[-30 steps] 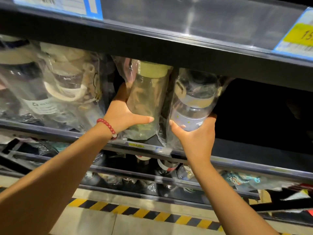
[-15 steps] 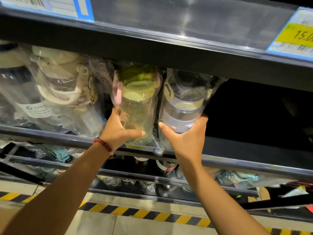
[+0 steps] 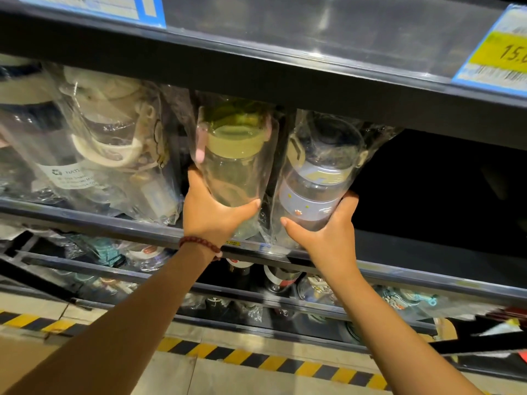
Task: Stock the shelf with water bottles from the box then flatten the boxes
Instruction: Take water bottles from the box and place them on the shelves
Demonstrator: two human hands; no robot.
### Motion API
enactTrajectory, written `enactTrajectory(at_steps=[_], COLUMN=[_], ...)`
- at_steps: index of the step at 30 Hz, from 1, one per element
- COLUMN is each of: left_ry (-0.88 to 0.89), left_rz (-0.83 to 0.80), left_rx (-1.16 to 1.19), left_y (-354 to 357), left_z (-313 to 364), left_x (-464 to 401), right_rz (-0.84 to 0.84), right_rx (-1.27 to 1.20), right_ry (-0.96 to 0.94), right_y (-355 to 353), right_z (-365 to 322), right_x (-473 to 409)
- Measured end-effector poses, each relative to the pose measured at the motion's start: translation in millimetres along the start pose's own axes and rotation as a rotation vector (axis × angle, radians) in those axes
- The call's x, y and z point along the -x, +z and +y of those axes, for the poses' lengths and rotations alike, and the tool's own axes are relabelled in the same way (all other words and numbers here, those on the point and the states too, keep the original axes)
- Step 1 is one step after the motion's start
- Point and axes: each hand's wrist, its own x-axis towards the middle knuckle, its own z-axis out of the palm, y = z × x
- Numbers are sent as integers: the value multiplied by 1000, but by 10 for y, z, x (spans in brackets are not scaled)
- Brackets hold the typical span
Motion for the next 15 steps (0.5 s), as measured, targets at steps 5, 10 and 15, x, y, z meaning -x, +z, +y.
enactTrajectory(at_steps=[5,10,15], left_ry=[-9,-36,-19], left_rz=[-237,-249,-318], left_rx=[-30,-22,-49], left_y=[-241,-227,-266], left_z=[-130,-111,-94], left_x=[-176,-222,-238], right_rz=[3,4,29], right_rx=[55,13,-1], right_ry=[40,75,33], right_y=[38,134,214], right_z=[-16,-62,-50], right_x=[-18,1,57])
